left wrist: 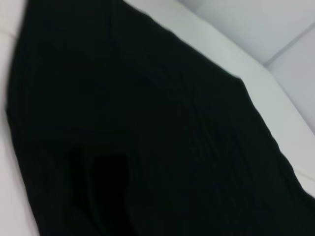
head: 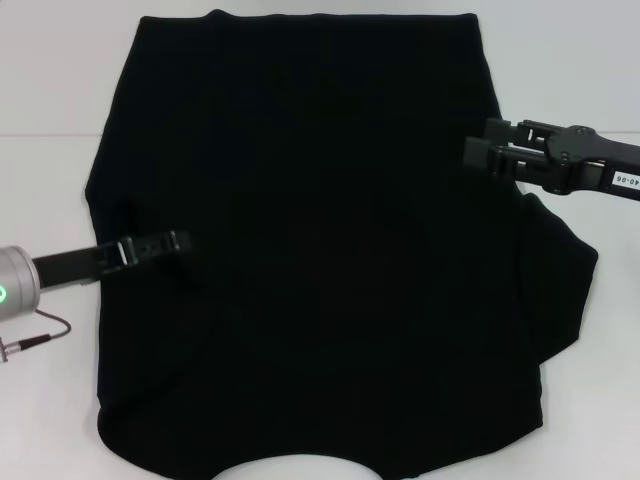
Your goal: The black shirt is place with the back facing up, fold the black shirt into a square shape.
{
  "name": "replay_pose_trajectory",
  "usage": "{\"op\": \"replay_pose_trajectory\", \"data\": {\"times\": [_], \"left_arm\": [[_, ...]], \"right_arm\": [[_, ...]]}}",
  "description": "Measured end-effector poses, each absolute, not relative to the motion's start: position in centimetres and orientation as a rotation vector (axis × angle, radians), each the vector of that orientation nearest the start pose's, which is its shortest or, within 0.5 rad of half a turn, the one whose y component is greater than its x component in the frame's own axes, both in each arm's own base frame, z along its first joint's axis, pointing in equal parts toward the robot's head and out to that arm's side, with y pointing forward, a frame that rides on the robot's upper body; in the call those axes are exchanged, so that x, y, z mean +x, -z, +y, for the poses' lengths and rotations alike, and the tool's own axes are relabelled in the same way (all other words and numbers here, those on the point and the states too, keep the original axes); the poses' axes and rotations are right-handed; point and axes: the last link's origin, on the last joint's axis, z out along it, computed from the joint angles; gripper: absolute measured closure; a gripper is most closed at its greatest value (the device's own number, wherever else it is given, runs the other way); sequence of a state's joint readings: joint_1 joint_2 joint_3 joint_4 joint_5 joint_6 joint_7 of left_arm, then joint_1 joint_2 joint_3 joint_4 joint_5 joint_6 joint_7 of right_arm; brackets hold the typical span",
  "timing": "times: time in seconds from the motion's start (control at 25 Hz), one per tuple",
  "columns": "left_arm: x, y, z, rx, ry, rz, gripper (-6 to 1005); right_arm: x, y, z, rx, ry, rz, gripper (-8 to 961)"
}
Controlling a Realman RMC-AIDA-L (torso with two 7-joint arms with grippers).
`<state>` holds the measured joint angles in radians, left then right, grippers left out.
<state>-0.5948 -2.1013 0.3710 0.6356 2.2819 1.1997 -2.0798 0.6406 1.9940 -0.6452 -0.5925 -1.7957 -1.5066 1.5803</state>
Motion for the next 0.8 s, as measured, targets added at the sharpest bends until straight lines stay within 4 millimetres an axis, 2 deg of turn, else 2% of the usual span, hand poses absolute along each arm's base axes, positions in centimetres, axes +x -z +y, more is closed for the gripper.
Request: {"op": "replay_pose_trajectory", "data": {"times": [0.28, 0.8], "left_arm": [[-31.3, -0.2, 36.5, -2.062, 0.589, -1.63, 148], [-30.4, 0.9, 38.4, -2.054, 0.504, -1.578, 147]], "right_arm": [[22.9, -4.6, 38.2, -2.527, -0.969, 0.773, 252], [22.8, -4.6, 38.1, -2.533, -0.977, 0.772, 252]]}}
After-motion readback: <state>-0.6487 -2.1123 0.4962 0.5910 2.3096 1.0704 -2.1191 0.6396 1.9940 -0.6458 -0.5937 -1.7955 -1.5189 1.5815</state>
